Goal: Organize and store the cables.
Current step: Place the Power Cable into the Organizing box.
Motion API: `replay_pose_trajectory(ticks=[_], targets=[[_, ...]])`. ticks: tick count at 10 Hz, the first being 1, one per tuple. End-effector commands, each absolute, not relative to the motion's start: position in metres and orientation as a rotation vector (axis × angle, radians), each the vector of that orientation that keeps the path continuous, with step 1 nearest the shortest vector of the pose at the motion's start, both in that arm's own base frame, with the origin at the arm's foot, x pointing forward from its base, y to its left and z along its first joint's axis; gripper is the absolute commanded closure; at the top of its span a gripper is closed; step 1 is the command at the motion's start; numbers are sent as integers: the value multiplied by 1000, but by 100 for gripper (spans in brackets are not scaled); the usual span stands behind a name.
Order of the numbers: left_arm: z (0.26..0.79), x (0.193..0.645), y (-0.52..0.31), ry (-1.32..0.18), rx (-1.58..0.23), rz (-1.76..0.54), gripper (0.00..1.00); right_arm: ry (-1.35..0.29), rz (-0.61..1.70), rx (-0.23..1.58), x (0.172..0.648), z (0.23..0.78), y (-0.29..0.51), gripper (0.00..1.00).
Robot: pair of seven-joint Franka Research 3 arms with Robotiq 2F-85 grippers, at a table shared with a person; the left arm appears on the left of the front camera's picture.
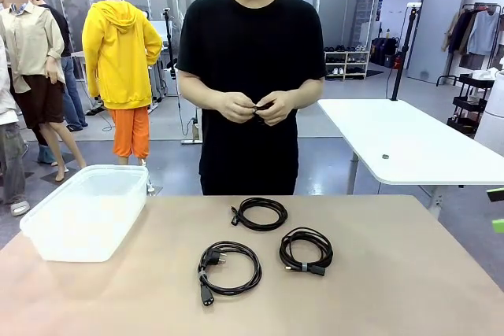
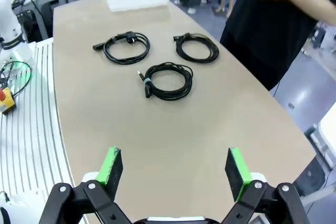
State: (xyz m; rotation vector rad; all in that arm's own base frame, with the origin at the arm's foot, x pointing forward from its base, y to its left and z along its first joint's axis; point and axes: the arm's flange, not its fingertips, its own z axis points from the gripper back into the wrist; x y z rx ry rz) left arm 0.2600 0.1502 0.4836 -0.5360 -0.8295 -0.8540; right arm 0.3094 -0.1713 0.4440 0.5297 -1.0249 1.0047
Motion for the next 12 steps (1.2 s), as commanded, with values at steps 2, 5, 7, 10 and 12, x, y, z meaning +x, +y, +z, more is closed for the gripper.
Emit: replay_pose_trajectory(ticks=[2, 5, 7, 10, 12], targets=[[485, 261, 152, -846, -549, -870, 0, -1077, 1033, 572, 312, 415, -152, 0], [485, 261, 152, -846, -549, -870, 0, -1072, 1010, 540, 308, 438, -175, 0], [483, 260, 150, -829, -536, -854, 0, -1072, 1010, 540, 308, 438, -175, 0], [505, 269, 65, -616, -498, -797, 0, -1072, 1010, 540, 308, 438, -175, 0], [513, 282, 1, -461, -508, -778, 0, -1072, 1010, 540, 308, 438, -175, 0]])
